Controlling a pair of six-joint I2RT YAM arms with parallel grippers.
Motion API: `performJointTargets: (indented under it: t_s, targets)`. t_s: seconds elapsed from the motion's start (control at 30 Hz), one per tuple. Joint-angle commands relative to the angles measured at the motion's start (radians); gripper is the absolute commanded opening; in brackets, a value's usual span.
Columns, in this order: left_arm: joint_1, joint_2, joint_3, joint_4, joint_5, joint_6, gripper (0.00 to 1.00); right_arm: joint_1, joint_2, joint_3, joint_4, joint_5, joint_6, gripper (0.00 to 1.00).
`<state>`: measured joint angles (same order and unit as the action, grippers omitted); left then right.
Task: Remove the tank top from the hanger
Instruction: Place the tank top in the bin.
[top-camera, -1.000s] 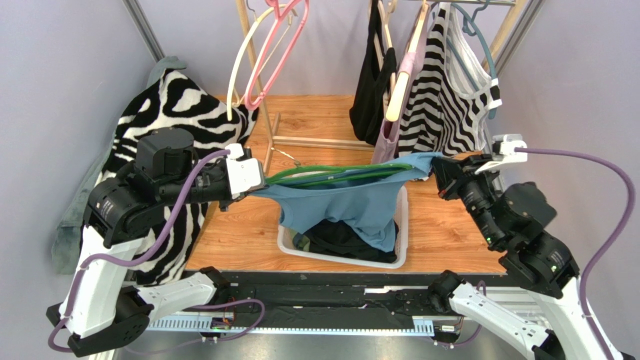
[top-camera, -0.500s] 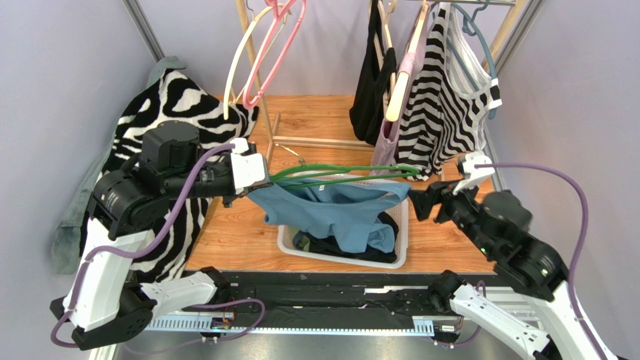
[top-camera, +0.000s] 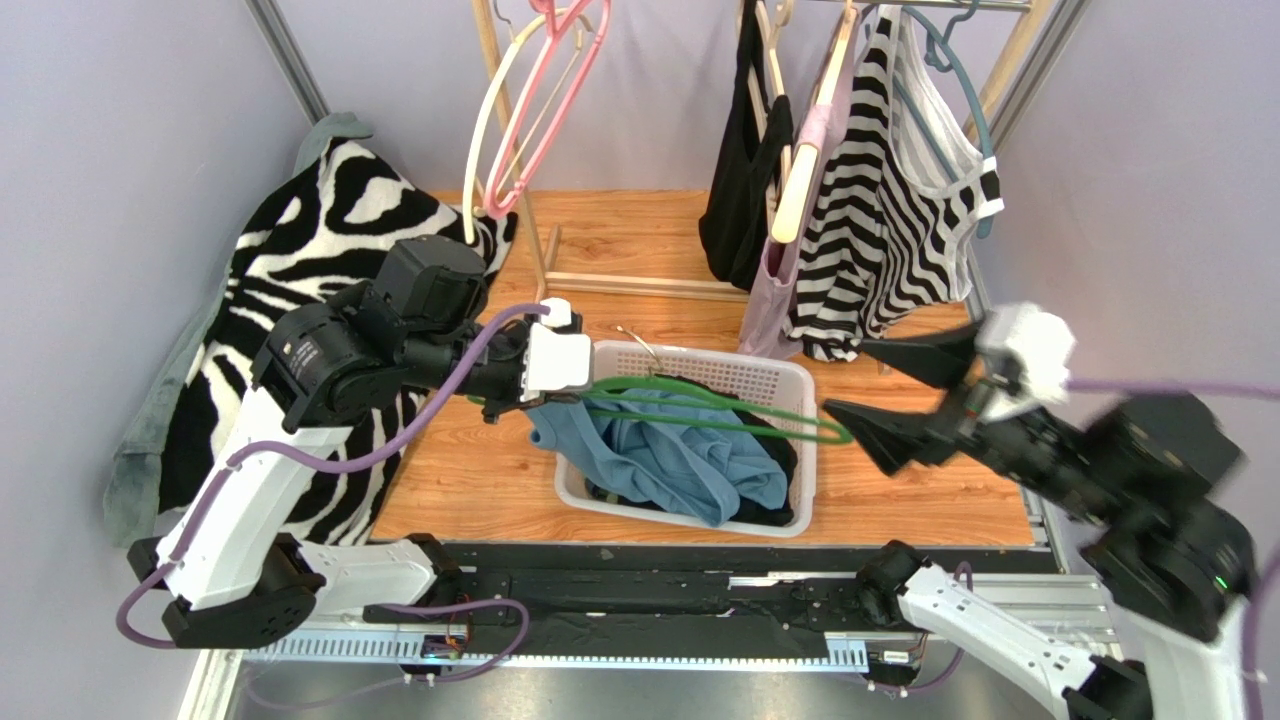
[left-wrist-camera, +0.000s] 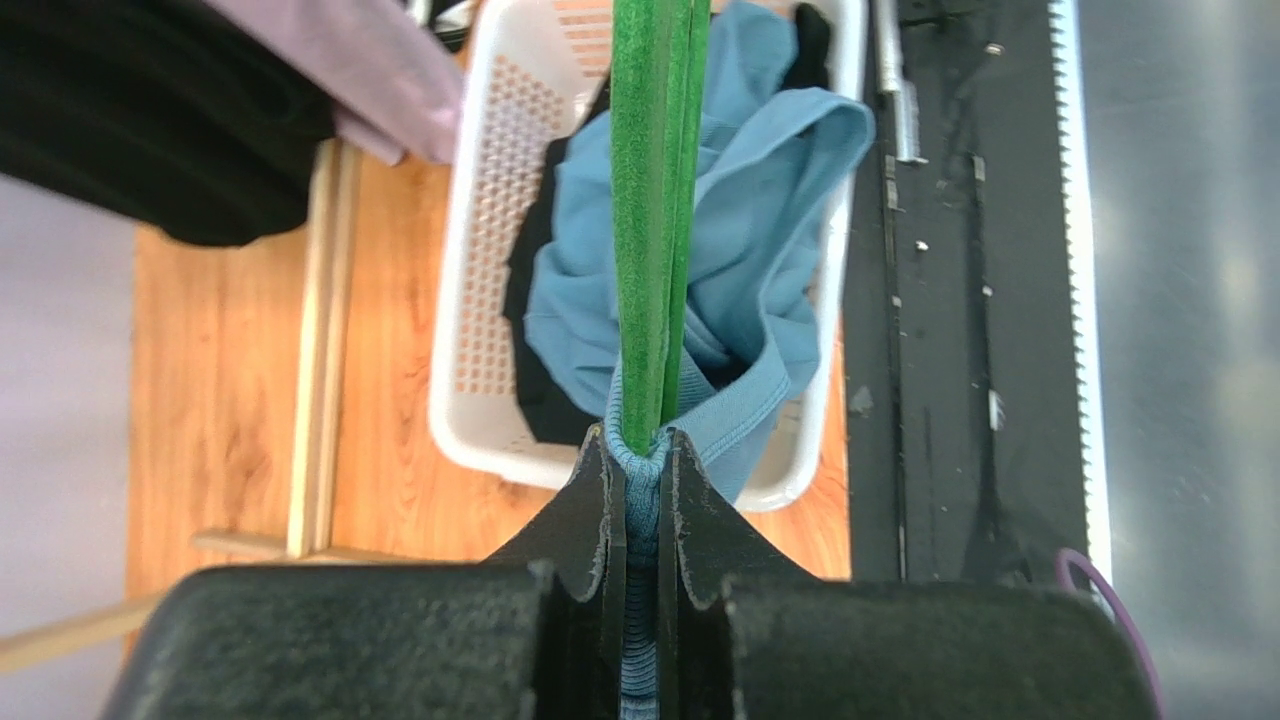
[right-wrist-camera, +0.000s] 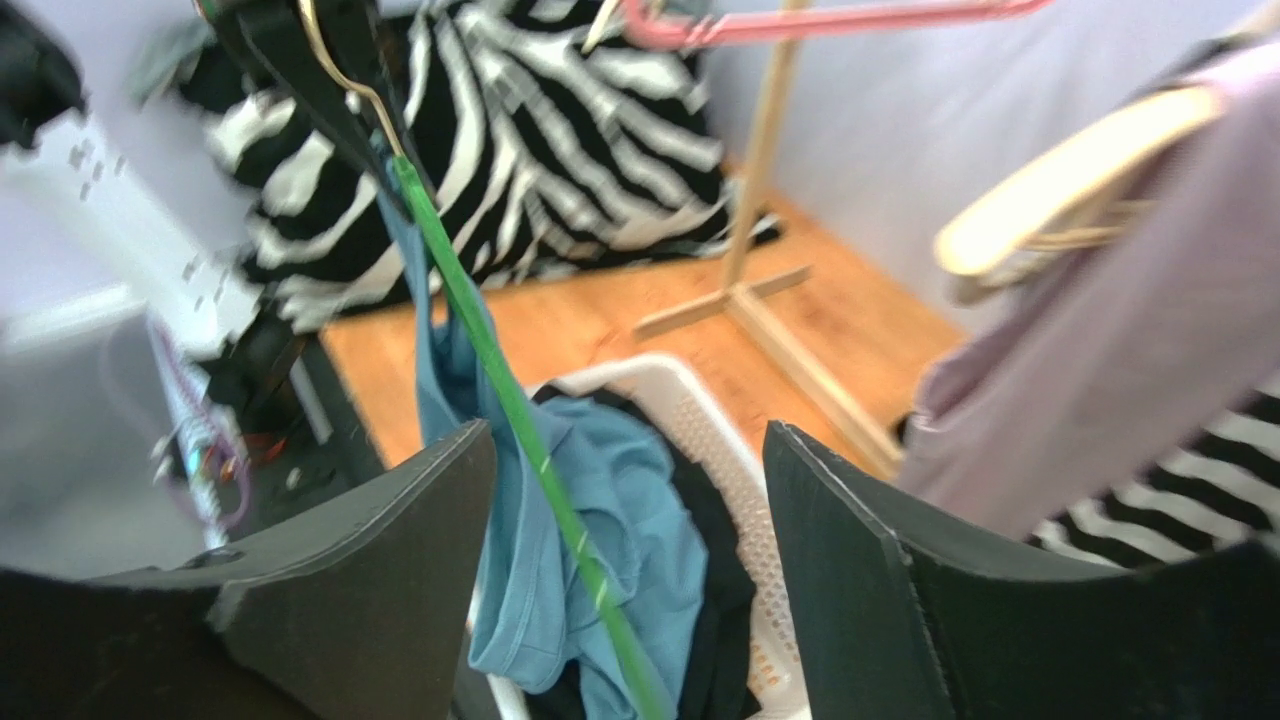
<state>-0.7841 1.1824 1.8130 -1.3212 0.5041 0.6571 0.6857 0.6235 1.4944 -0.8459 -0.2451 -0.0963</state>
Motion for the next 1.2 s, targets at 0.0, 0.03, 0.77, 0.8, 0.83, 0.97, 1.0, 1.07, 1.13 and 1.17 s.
performJointTargets:
  t_s: [0.0, 0.03, 0.77, 0.8, 0.83, 0.97, 1.0, 1.07, 1.13, 1.17]
  targets:
    - [-0.021, 0.010, 0.026, -0.041, 0.070, 0.067, 0.00, -0.002, 0.139, 0.039, -0.016, -0.224, -0.068, 0.67]
    - [-0.021, 0.013, 0.026, -0.042, 0.077, 0.072, 0.00, 0.000, 0.151, 0.049, -0.022, -0.252, -0.069, 0.66]
    - [-0.027, 0.000, 0.089, -0.047, 0.076, 0.067, 0.00, 0.012, 0.226, -0.065, -0.114, -0.415, -0.069, 0.43]
    - [-0.029, -0.003, 0.085, -0.047, 0.077, 0.068, 0.00, 0.012, 0.229, -0.056, -0.113, -0.408, -0.069, 0.40]
    - [-0.029, -0.004, 0.085, -0.046, 0.077, 0.068, 0.00, 0.014, 0.234, -0.048, -0.117, -0.402, -0.069, 0.37]
    - [-0.029, -0.015, 0.086, -0.024, 0.068, 0.055, 0.01, 0.014, 0.228, -0.025, -0.111, -0.352, -0.059, 0.00]
    - [-0.029, -0.023, 0.079, -0.007, 0.041, 0.044, 0.09, 0.014, 0.222, -0.020, -0.107, -0.339, -0.054, 0.00]
    - [-0.027, -0.033, 0.074, 0.049, -0.001, 0.010, 0.27, 0.012, 0.197, -0.010, -0.098, -0.306, -0.036, 0.00]
    - [-0.027, -0.044, 0.074, 0.117, -0.080, -0.026, 0.65, 0.014, 0.179, 0.006, -0.108, -0.286, -0.026, 0.00]
    - [-0.029, -0.046, 0.075, 0.135, -0.108, -0.037, 0.74, 0.014, 0.171, 0.012, -0.116, -0.254, -0.025, 0.00]
